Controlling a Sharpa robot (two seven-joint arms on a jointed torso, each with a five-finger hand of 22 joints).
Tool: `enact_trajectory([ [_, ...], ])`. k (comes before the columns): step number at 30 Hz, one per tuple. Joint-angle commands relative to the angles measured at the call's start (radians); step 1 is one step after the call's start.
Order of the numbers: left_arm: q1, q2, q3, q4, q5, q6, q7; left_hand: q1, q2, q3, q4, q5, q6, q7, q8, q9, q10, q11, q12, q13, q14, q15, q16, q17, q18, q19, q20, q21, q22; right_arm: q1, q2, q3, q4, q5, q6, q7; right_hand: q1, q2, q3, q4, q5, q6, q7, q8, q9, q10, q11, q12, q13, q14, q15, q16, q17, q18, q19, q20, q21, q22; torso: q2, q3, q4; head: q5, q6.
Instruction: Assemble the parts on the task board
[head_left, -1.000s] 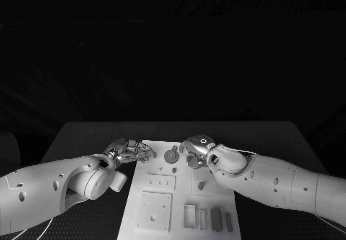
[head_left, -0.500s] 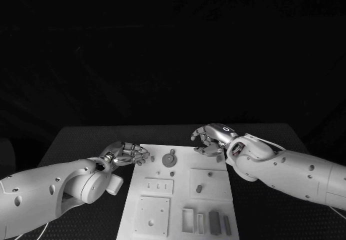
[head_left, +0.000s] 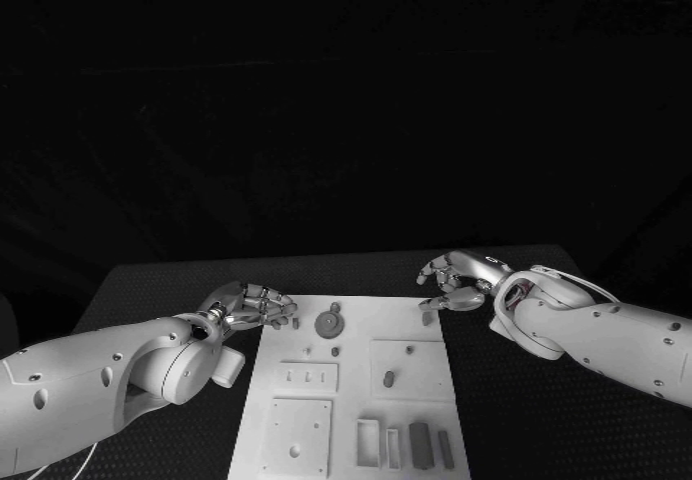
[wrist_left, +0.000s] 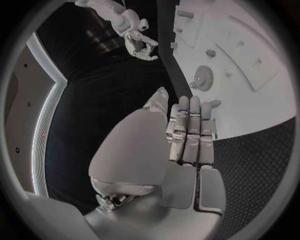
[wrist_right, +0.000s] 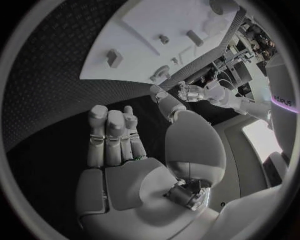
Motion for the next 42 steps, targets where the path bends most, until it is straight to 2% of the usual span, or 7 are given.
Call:
enact_trajectory([
  [1, 0.0, 0.004, 0.001, -0.001, -0.005, 0.021, 0.015, 0.003, -0.007, -0.006, 0.0, -0.004, 0.003, 0.0, -0.005, 0.002, 0.005, -0.001, -0.005, 0.002, 0.001, 0.004, -0.004, 0.001, 0.02, -0.005, 0.0, 0.005, 0.018, -0.009, -0.001, -0.001, -0.026, 0.009, 0.062, 0.029, -0.002, -0.001, -0.01, -0.005, -0.019, -0.003, 0.007, -0.007, -0.002, -0.01, -0.002, -0.005, -0.003, -0.011, 0.001, -0.006, 0.001, 0.068, -0.009, 0.003, -0.007, 0.009, -0.002, 0.0066, -0.0068, -0.003, -0.003],
  [6, 0.0, 0.008, 0.001, -0.003, -0.005, 0.024, 0.014, 0.003, -0.007, -0.006, 0.0, -0.005, 0.003, 0.0, -0.005, 0.002, 0.005, -0.001, -0.005, 0.002, 0.001, 0.004, -0.004, 0.001, 0.02, -0.005, 0.0, 0.005, 0.018, -0.032, 0.011, -0.003, -0.078, -0.006, 0.075, 0.043, 0.012, 0.002, -0.018, -0.015, -0.035, -0.01, 0.003, -0.008, -0.002, -0.016, -0.005, -0.006, -0.007, -0.017, -0.003, -0.007, 0.002, 0.068, -0.016, 0.007, -0.012, 0.009, 0.0, 0.0038, -0.005, -0.007, -0.004],
  [10, 0.0, 0.009, 0.001, -0.004, -0.005, 0.025, 0.014, 0.003, -0.007, -0.006, 0.0, -0.005, 0.003, 0.0, -0.005, 0.002, 0.005, -0.001, -0.005, 0.002, 0.001, 0.004, -0.004, 0.001, 0.02, -0.005, 0.0, 0.005, 0.018, -0.05, 0.022, -0.003, -0.098, -0.013, 0.073, 0.046, 0.015, 0.003, -0.018, -0.017, -0.034, -0.011, 0.003, -0.009, -0.003, -0.017, -0.006, -0.005, -0.007, -0.018, -0.003, -0.006, 0.002, 0.068, -0.017, 0.008, -0.012, 0.009, -0.001, 0.0039, -0.0045, -0.007, -0.009],
  [15, -0.001, 0.011, 0.001, -0.004, -0.005, 0.027, 0.014, 0.003, -0.006, -0.006, -0.001, -0.005, 0.003, 0.0, -0.005, 0.002, 0.006, -0.001, -0.005, 0.002, 0.001, 0.004, -0.005, 0.002, 0.02, -0.006, 0.0, 0.005, 0.018, -0.058, 0.048, -0.003, -0.13, -0.024, 0.072, 0.049, 0.022, 0.006, -0.021, -0.02, -0.022, -0.018, 0.003, -0.012, -0.004, -0.019, -0.005, -0.004, -0.008, -0.02, -0.002, -0.005, 0.003, 0.068, -0.018, 0.01, -0.013, 0.011, -0.001, 0.0023, -0.0051, -0.004, -0.012],
  [28, -0.002, 0.01, 0.001, 0.006, -0.005, 0.031, 0.012, 0.003, -0.006, -0.007, -0.001, -0.005, 0.003, 0.0, -0.006, 0.002, 0.006, -0.001, -0.006, 0.002, 0.0, 0.004, -0.006, 0.002, 0.02, -0.006, 0.0, 0.005, 0.018, -0.076, 0.081, -0.003, -0.157, -0.026, 0.06, 0.056, 0.046, 0.023, -0.017, -0.026, -0.01, -0.019, 0.002, -0.009, -0.003, -0.019, -0.007, 0.002, -0.012, -0.018, -0.004, -0.001, 0.004, 0.068, -0.013, 0.011, -0.011, 0.013, -0.001, -0.0009, -0.0034, -0.003, -0.02],
  [35, -0.002, 0.008, 0.001, 0.008, -0.005, 0.031, 0.012, 0.003, -0.005, -0.007, -0.001, -0.006, 0.003, 0.0, -0.006, 0.002, 0.006, -0.001, -0.006, 0.002, 0.0, 0.004, -0.006, 0.002, 0.02, -0.006, 0.0, 0.005, 0.018, -0.083, 0.09, -0.003, -0.158, -0.034, 0.056, 0.057, 0.093, 0.043, 0.027, -0.017, -0.049, 0.007, -0.001, 0.005, 0.0, -0.014, -0.01, 0.009, -0.018, -0.014, -0.006, 0.004, 0.003, 0.068, -0.005, 0.011, -0.009, 0.013, -0.001, -0.0015, -0.0035, -0.001, -0.026],
  [42, -0.002, 0.007, 0.001, 0.008, -0.005, 0.032, 0.012, 0.003, -0.005, -0.007, -0.001, -0.006, 0.004, 0.0, -0.006, 0.002, 0.006, -0.001, -0.007, 0.002, 0.0, 0.005, -0.006, 0.003, 0.02, -0.006, 0.0, 0.005, 0.018, -0.084, 0.092, -0.003, -0.164, -0.044, 0.051, 0.055, 0.134, 0.041, 0.105, 0.013, -0.058, 0.047, -0.005, 0.026, 0.008, -0.007, -0.014, 0.018, -0.025, -0.007, -0.011, 0.01, 0.003, 0.068, 0.006, 0.009, -0.004, 0.015, -0.003, -0.0019, -0.0048, -0.001, -0.029],
])
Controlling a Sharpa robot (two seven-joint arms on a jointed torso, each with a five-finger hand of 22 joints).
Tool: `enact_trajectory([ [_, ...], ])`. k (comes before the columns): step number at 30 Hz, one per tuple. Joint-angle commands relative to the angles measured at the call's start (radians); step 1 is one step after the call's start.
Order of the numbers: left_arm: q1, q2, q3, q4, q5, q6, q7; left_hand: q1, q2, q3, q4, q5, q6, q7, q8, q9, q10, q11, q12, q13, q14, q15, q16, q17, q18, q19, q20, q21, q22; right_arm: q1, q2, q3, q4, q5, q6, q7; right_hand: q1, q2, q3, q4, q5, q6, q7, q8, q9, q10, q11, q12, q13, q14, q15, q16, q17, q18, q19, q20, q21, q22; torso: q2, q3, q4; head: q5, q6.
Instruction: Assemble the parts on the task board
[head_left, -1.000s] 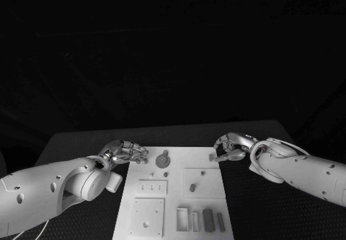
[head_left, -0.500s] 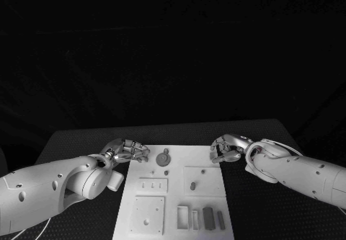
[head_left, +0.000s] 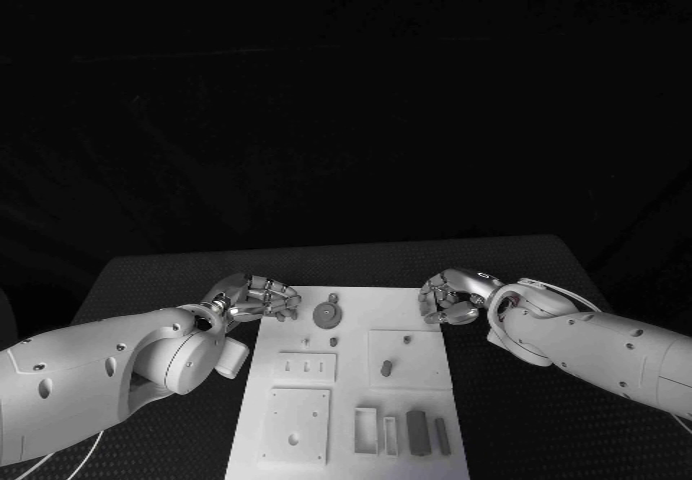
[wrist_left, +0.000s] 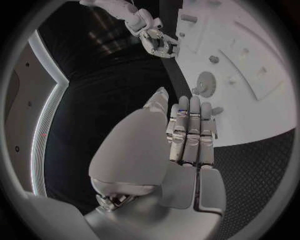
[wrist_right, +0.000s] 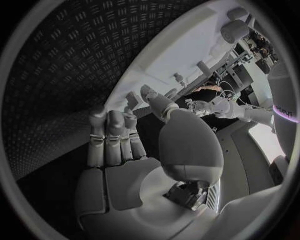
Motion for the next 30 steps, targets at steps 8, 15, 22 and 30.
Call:
enact_trajectory([
  [8, 0.0, 0.0, 0.001, 0.003, -0.004, 0.017, 0.01, 0.003, -0.005, -0.007, 0.0, -0.006, 0.004, 0.0, -0.006, 0.001, 0.006, -0.001, -0.007, 0.001, 0.0, 0.005, -0.007, 0.001, 0.02, -0.006, 0.0, 0.005, 0.017, -0.001, 0.005, 0.0, -0.004, -0.022, -0.001, 0.005, 0.017, 0.002, 0.042, 0.019, -0.005, 0.05, 0.019, 0.016, 0.007, 0.004, -0.005, 0.009, -0.004, 0.007, -0.006, 0.008, 0.001, 0.061, 0.011, -0.003, 0.012, 0.016, -0.002, 0.0002, -0.0011, -0.001, -0.003],
  [15, 0.0, 0.0, 0.001, 0.002, -0.004, 0.017, 0.009, 0.003, -0.004, -0.007, 0.0, -0.006, 0.004, 0.0, -0.007, 0.001, 0.006, -0.001, -0.007, 0.001, 0.0, 0.005, -0.007, 0.002, 0.02, -0.006, 0.0, 0.005, 0.017, -0.003, 0.01, 0.0, -0.009, -0.022, -0.003, 0.003, 0.016, 0.003, 0.051, 0.025, -0.005, 0.062, 0.019, 0.022, 0.01, 0.006, -0.005, 0.011, -0.005, 0.009, -0.006, 0.01, 0.001, 0.061, 0.012, -0.004, 0.014, 0.016, -0.001, 0.0001, -0.0007, -0.002, -0.005],
  [22, 0.0, -0.002, 0.001, 0.005, -0.004, 0.017, 0.008, 0.003, -0.004, -0.007, 0.0, -0.006, 0.004, 0.0, -0.007, 0.001, 0.007, -0.001, -0.007, 0.001, 0.0, 0.005, -0.007, 0.002, 0.02, -0.006, 0.0, 0.005, 0.017, -0.005, 0.015, 0.0, -0.011, -0.022, -0.007, -0.001, 0.014, 0.002, 0.052, 0.027, -0.005, 0.063, 0.019, 0.022, 0.01, 0.006, -0.005, 0.012, -0.006, 0.009, -0.006, 0.011, 0.001, 0.061, 0.013, -0.005, 0.015, 0.016, -0.001, 0.0001, -0.0005, -0.001, -0.005],
  [30, 0.0, -0.003, 0.001, 0.005, -0.004, 0.018, 0.007, 0.003, -0.004, -0.008, 0.0, -0.006, 0.004, 0.0, -0.007, 0.001, 0.006, -0.001, -0.008, 0.001, 0.0, 0.005, -0.007, 0.002, 0.02, -0.006, 0.0, 0.005, 0.017, -0.005, 0.015, 0.0, -0.011, -0.023, -0.007, -0.005, 0.004, -0.008, 0.046, 0.03, -0.004, 0.061, 0.02, 0.021, 0.009, 0.007, -0.004, 0.012, -0.006, 0.009, -0.005, 0.011, 0.002, 0.061, 0.013, -0.004, 0.017, 0.017, -0.001, -0.0003, -0.0001, -0.001, -0.008],
])
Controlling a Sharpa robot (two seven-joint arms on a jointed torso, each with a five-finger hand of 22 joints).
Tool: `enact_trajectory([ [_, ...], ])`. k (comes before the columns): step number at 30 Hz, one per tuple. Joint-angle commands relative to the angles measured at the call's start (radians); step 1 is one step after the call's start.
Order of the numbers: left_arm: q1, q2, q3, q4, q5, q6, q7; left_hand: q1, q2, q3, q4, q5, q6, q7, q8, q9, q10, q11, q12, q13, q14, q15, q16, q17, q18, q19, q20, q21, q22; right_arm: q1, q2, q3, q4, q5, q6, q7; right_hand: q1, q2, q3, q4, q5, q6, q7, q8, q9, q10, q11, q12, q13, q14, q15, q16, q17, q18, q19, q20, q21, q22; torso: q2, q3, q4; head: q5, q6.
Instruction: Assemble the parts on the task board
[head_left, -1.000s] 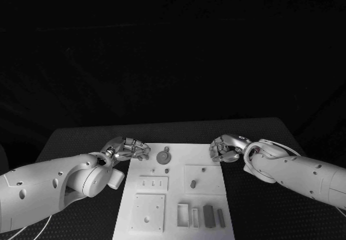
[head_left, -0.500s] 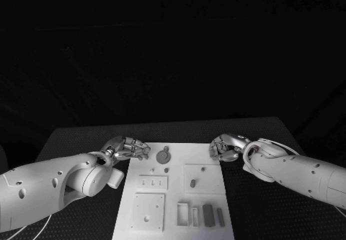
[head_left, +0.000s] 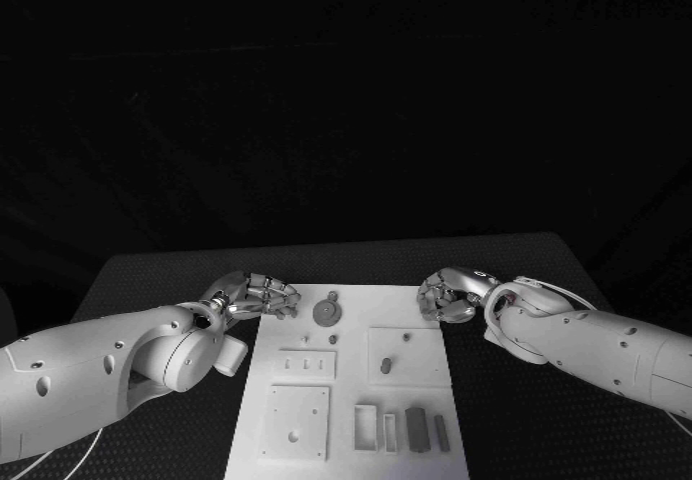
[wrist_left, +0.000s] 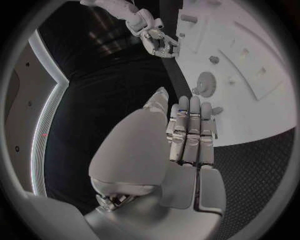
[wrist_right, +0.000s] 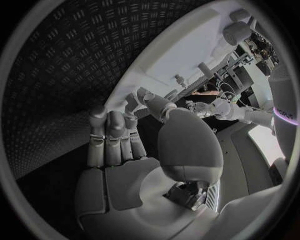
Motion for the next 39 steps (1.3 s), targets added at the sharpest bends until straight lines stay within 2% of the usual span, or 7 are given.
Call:
enact_trajectory([
  [1, 0.0, 0.001, 0.001, 0.003, -0.004, 0.015, 0.008, 0.003, -0.004, -0.008, 0.0, -0.006, 0.004, 0.0, -0.007, 0.002, 0.006, -0.001, -0.004, 0.002, 0.0, 0.005, -0.003, 0.001, 0.02, -0.006, 0.0, 0.005, 0.017, -0.001, 0.001, 0.0, 0.0, -0.011, -0.005, -0.002, -0.004, -0.01, 0.0, 0.006, -0.004, 0.031, 0.026, 0.003, 0.001, 0.004, -0.001, 0.005, -0.002, 0.003, -0.005, 0.004, 0.001, 0.059, 0.003, -0.001, 0.003, 0.017, 0.0, -0.0004, -0.0002, 0.001, -0.001],
  [6, 0.0, 0.0, 0.001, 0.003, -0.004, 0.015, 0.008, 0.004, -0.004, -0.008, -0.001, -0.006, 0.004, 0.0, -0.007, 0.002, 0.006, -0.001, -0.004, 0.002, 0.0, 0.005, -0.004, 0.002, 0.02, -0.006, 0.0, 0.005, 0.017, -0.001, 0.002, 0.0, -0.001, -0.012, -0.01, -0.004, -0.007, -0.001, 0.008, 0.014, -0.004, 0.042, 0.023, 0.008, 0.003, 0.005, -0.003, 0.006, -0.003, 0.004, -0.007, 0.005, 0.001, 0.059, 0.005, -0.002, 0.004, 0.016, 0.0, 0.0, -0.0008, 0.0, -0.002],
  [10, 0.0, 0.0, 0.001, 0.003, -0.004, 0.016, 0.008, 0.004, -0.004, -0.008, -0.001, -0.006, 0.004, 0.0, -0.007, 0.002, 0.007, -0.001, -0.005, 0.002, 0.0, 0.005, -0.004, 0.002, 0.02, -0.006, 0.0, 0.005, 0.017, -0.001, 0.003, 0.0, -0.001, -0.018, -0.012, -0.007, -0.002, 0.017, 0.037, 0.03, -0.005, 0.066, 0.015, 0.02, 0.007, 0.009, -0.011, 0.008, -0.005, 0.007, -0.014, 0.007, 0.001, 0.059, 0.008, -0.005, 0.006, 0.015, 0.0, 0.0002, -0.0005, 0.0, -0.002],
  [21, 0.0, -0.001, 0.001, 0.003, -0.004, 0.017, 0.007, 0.004, -0.004, -0.008, -0.001, -0.006, 0.004, 0.0, -0.008, 0.002, 0.007, -0.001, -0.005, 0.002, 0.0, 0.005, -0.004, 0.002, 0.02, -0.006, 0.0, 0.005, 0.017, -0.001, 0.007, 0.0, 0.001, -0.041, -0.017, -0.017, 0.012, 0.039, 0.1, 0.05, -0.005, 0.108, 0.001, 0.038, 0.016, 0.013, -0.024, 0.011, -0.01, 0.008, -0.026, 0.009, 0.001, 0.059, 0.009, -0.007, 0.011, 0.016, 0.0, 0.0002, -0.0007, 0.0, -0.003],
  [31, 0.0, -0.001, 0.001, 0.005, -0.013, 0.032, -0.005, 0.005, -0.003, -0.008, -0.001, -0.005, 0.004, 0.0, -0.008, 0.002, 0.007, -0.001, -0.006, 0.002, 0.0, 0.005, -0.005, 0.003, 0.02, -0.007, 0.0, 0.005, 0.017, -0.001, 0.003, 0.0, 0.015, -0.053, -0.04, -0.028, 0.016, 0.037, 0.117, 0.048, -0.005, 0.121, -0.005, 0.045, 0.022, 0.016, -0.03, 0.013, -0.011, 0.011, -0.031, 0.011, 0.001, 0.059, 0.011, -0.009, 0.015, 0.016, 0.0, 0.0006, -0.0011, 0.0, -0.004],
  [35, 0.001, -0.002, 0.001, 0.007, -0.042, 0.064, -0.035, 0.0, 0.001, -0.009, 0.001, -0.007, 0.005, 0.0, -0.008, 0.003, 0.009, -0.001, -0.007, 0.003, 0.007, 0.003, -0.002, 0.006, 0.021, -0.004, 0.0, 0.007, 0.018, 0.0, -0.01, 0.0, 0.051, -0.057, -0.052, -0.051, 0.017, 0.034, 0.122, 0.046, -0.005, 0.124, -0.006, 0.047, 0.024, 0.017, -0.031, 0.014, -0.011, 0.012, -0.033, 0.012, 0.001, 0.059, 0.013, -0.01, 0.017, 0.016, -0.001, 0.0, -0.0013, 0.001, -0.001],
  [39, 0.001, -0.002, 0.003, 0.012, -0.073, 0.094, -0.073, -0.041, 0.009, -0.018, 0.002, -0.016, 0.012, -0.004, -0.009, 0.007, 0.021, -0.006, -0.006, 0.008, 0.019, 0.0, 0.001, 0.014, 0.021, 0.002, -0.004, 0.013, 0.019, 0.025, -0.016, 0.001, 0.088, -0.073, -0.052, -0.08, 0.017, 0.03, 0.126, 0.045, -0.005, 0.127, -0.008, 0.049, 0.025, 0.02, -0.033, 0.015, -0.012, 0.015, -0.034, 0.013, 0.001, 0.059, 0.016, -0.011, 0.019, 0.016, -0.002, -0.0004, -0.0021, 0.001, 0.003],
])
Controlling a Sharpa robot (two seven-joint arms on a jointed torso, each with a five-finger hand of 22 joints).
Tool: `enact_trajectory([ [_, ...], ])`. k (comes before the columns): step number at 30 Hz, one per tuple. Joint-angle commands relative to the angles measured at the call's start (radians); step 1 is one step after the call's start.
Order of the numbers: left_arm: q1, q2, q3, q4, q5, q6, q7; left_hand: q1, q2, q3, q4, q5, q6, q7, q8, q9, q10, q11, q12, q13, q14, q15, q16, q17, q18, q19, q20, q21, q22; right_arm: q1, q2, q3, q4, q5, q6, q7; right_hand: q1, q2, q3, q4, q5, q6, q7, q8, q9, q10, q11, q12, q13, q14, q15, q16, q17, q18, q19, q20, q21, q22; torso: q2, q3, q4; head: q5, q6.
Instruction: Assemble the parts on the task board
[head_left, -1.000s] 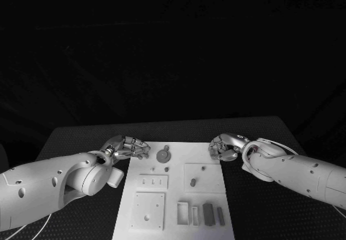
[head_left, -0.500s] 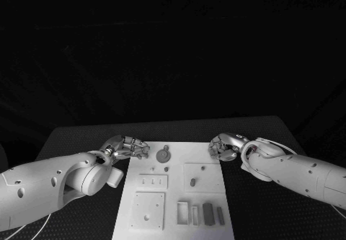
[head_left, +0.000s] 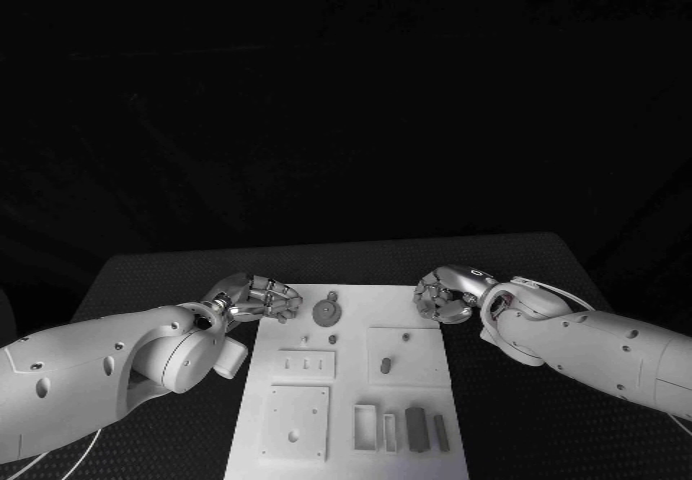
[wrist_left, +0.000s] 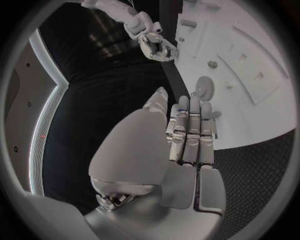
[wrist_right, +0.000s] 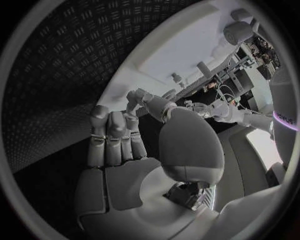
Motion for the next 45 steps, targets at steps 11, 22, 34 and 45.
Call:
enact_trajectory([
  [11, 0.027, 0.029, 0.01, 0.006, -0.06, 0.073, -0.167, -0.159, 0.011, -0.014, 0.001, -0.02, 0.068, -0.027, 0.001, 0.007, 0.073, -0.031, 0.011, 0.024, 0.055, -0.026, 0.033, 0.036, 0.022, 0.029, -0.026, 0.03, 0.02, 0.075, 0.018, 0.002, 0.144, -0.14, -0.007, -0.187, 0.0, -0.006, 0.018, -0.001, -0.003, 0.06, 0.024, 0.014, 0.021, 0.007, -0.008, 0.005, -0.004, 0.008, -0.01, 0.006, 0.0, 0.045, 0.012, -0.007, 0.008, 0.014, -0.017, -0.0052, -0.0077, 0.01, 0.014],
  [22, 0.038, 0.088, 0.011, 0.014, -0.037, 0.027, -0.22, -0.235, 0.019, -0.052, 0.002, -0.031, 0.057, -0.02, -0.026, -0.008, 0.074, -0.029, -0.002, 0.028, 0.045, -0.027, 0.04, 0.049, 0.018, 0.019, -0.03, 0.036, 0.019, 0.076, 0.092, 0.002, 0.226, -0.207, -0.033, -0.291, 0.0, -0.014, 0.034, -0.001, -0.003, 0.064, 0.022, 0.015, 0.023, 0.014, -0.01, 0.005, -0.007, 0.016, -0.011, 0.007, -0.002, 0.045, 0.021, -0.011, 0.009, 0.012, -0.037, -0.009, -0.0065, 0.032, 0.014],
  [34, 0.038, 0.104, 0.011, 0.03, -0.036, 0.029, -0.224, -0.276, 0.008, -0.071, 0.003, -0.071, 0.063, -0.018, -0.035, -0.019, 0.082, -0.032, -0.005, 0.034, 0.044, -0.028, 0.047, 0.058, 0.02, 0.02, -0.03, 0.042, 0.018, 0.075, 0.129, 0.002, 0.251, -0.244, -0.049, -0.308, -0.004, -0.049, 0.086, 0.005, -0.001, 0.087, 0.013, 0.019, 0.031, 0.054, -0.019, 0.018, -0.013, 0.069, -0.019, 0.029, 0.002, 0.045, 0.063, -0.02, 0.028, 0.011, -0.034, -0.0091, -0.0079, 0.04, 0.018],
  [45, 0.038, 0.117, 0.012, 0.026, -0.034, 0.011, -0.229, -0.284, 0.006, -0.075, 0.002, -0.071, 0.058, -0.015, -0.04, -0.023, 0.089, -0.035, -0.004, 0.037, 0.046, -0.03, 0.052, 0.062, 0.022, 0.021, -0.031, 0.045, 0.018, 0.072, 0.134, 0.002, 0.284, -0.269, -0.052, -0.308, -0.018, -0.046, 0.095, 0.0, -0.001, 0.083, 0.017, 0.01, 0.03, 0.057, -0.015, 0.026, -0.008, 0.065, -0.014, 0.014, -0.012, 0.045, 0.062, -0.017, 0.028, 0.012, -0.034, -0.0073, -0.007, 0.045, 0.014],
])
